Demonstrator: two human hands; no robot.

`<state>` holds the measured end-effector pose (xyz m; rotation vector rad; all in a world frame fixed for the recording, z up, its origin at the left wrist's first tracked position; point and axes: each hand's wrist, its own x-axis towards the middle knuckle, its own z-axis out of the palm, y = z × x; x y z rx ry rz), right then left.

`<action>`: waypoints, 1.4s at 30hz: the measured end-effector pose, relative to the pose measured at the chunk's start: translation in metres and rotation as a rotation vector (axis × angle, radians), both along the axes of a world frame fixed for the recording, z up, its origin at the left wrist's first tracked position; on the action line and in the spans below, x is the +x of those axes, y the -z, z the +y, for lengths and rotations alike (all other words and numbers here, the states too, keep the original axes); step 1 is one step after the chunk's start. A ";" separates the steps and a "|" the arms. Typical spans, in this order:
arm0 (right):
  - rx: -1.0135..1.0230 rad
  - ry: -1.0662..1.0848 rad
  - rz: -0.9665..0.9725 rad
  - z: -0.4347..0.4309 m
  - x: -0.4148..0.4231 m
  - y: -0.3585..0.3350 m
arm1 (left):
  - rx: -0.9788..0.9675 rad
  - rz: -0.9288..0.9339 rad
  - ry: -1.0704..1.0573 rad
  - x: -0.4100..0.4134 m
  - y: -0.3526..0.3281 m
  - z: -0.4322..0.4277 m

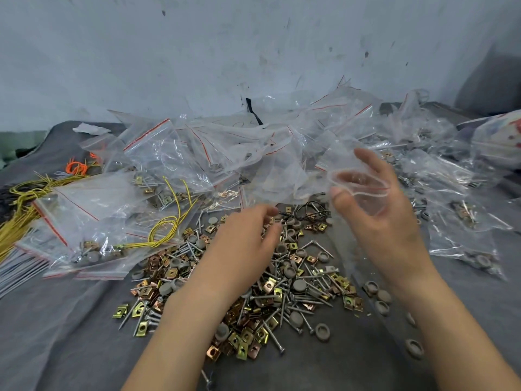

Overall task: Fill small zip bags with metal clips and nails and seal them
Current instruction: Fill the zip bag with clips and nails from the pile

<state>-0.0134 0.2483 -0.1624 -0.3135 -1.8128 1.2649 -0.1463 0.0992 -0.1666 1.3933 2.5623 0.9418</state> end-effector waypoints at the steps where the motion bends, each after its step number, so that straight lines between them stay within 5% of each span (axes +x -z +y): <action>1: -0.041 0.001 0.032 0.001 0.001 -0.002 | -0.104 0.054 0.001 0.002 0.003 0.000; 4: -0.156 -0.015 0.130 0.003 0.002 -0.005 | -0.317 0.181 -0.024 0.005 0.008 0.000; 13: -0.082 0.014 0.055 0.008 0.006 -0.003 | -0.429 0.228 -0.049 0.004 0.005 0.006; 22: 0.453 0.050 -0.384 -0.005 -0.006 0.016 | -0.354 0.136 0.016 0.000 0.004 0.004; 42: 0.490 0.007 -0.485 -0.011 -0.010 0.021 | -0.155 -0.113 0.039 -0.023 -0.001 -0.027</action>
